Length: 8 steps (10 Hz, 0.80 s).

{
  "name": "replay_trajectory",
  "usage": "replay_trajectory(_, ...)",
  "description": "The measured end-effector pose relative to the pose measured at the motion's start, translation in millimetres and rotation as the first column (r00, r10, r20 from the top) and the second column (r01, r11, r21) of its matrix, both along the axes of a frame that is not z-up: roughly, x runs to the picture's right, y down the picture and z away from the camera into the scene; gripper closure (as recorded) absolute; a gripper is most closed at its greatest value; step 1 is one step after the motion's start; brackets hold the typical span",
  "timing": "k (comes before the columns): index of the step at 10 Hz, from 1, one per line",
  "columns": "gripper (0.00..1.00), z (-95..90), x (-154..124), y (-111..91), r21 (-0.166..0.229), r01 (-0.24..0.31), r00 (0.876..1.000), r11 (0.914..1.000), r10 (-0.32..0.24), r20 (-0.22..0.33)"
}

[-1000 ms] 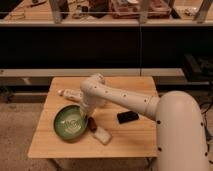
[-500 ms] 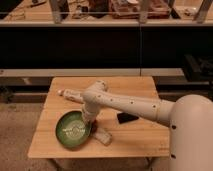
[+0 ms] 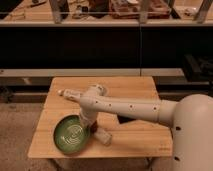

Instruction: Drag the ceramic bowl in a circle

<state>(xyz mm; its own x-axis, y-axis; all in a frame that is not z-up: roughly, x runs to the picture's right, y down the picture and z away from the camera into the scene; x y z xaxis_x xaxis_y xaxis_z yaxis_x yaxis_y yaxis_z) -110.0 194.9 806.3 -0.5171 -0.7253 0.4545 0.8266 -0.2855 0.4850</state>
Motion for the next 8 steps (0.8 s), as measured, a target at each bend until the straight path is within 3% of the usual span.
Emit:
replay_trajectory(4, 1.00, -15.8, -15, 11, 0.014, 0.036, 0.999, 0.9993, -0.036, 0.023)
replay_trajectory(8, 1.00, -33.4, -59, 12, 0.017, 0.093, 0.994, 0.9955, -0.094, 0.064)
